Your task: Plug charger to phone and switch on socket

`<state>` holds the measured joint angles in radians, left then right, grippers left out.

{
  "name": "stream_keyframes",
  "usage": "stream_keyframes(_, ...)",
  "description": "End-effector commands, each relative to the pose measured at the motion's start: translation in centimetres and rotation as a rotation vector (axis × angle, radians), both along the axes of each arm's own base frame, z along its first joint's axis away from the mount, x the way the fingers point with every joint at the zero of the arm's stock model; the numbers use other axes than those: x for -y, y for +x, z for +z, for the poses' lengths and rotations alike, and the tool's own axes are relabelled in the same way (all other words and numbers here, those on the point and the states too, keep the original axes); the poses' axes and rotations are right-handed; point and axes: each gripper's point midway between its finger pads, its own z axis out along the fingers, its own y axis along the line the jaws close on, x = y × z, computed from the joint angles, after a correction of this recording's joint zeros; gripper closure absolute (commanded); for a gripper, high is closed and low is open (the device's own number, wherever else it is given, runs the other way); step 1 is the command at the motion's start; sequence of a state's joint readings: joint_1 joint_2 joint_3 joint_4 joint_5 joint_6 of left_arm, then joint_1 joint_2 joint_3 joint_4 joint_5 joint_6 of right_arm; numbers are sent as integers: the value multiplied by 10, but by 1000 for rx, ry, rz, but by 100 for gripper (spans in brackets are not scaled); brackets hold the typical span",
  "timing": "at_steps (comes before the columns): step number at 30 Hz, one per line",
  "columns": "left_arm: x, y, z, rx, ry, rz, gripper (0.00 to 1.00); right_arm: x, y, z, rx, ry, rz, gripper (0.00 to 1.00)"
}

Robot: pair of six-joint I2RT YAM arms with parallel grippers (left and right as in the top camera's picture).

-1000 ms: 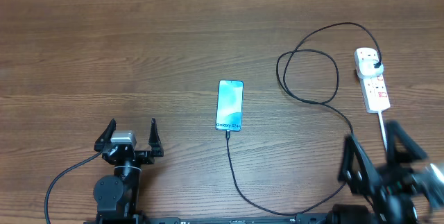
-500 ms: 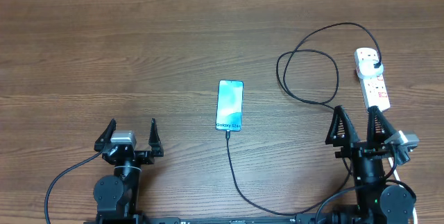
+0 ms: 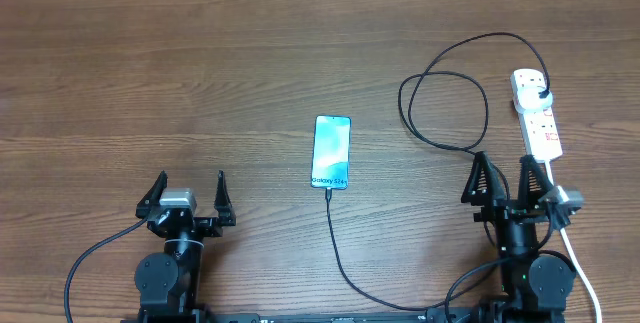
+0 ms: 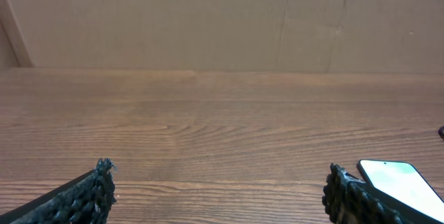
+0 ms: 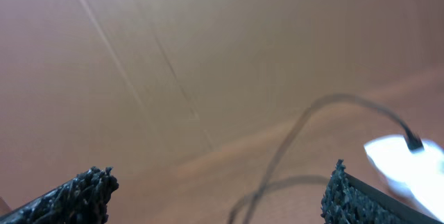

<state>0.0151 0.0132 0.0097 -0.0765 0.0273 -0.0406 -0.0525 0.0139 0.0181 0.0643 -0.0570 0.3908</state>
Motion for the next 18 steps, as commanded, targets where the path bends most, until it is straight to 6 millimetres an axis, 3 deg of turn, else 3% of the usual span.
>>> stream_keyframes(1,1,0,0,4,25,-12,0,3,0,-5,-7,-38,-24,0)
stream_keyframes(4,1,0,0,4,26,-12,0,3,1,-9,-24,-125,-33,0)
stream_keyframes(8,1,0,-1,4,25,-12,0,4,2,-39,-144,-156,-30,0)
stream_keyframes(18,1,0,0,4,25,-12,0,3,2,-38,-143,-155,-27,0)
